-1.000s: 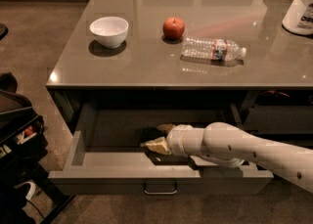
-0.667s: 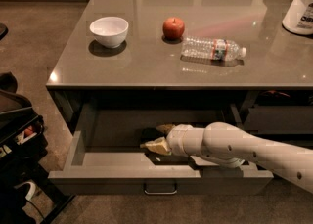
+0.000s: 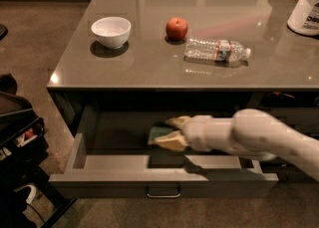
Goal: Pick sponge from top drawer and place on counter
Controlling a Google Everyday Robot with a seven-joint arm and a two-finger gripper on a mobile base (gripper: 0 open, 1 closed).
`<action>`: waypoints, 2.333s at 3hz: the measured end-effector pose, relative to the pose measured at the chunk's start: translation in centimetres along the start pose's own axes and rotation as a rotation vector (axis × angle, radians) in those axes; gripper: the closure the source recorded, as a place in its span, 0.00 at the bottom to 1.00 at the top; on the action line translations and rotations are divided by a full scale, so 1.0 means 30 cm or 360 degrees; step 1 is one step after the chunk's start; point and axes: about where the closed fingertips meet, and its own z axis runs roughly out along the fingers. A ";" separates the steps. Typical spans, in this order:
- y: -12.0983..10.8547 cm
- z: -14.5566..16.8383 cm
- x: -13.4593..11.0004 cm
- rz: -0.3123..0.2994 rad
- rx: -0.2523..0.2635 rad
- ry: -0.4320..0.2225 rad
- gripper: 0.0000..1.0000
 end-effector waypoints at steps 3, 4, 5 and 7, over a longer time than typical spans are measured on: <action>-0.032 -0.790 -0.138 0.0173 0.0204 -0.0050 1.00; -0.067 -0.723 -0.166 0.0141 0.0157 -0.0140 1.00; -0.123 -0.607 -0.294 0.0029 -0.0014 -0.0244 1.00; -0.165 -0.376 -0.780 -0.0426 -0.0315 -0.0283 1.00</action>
Offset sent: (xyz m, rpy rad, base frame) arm -0.1328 -0.2743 0.2444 0.0921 0.0113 -0.3425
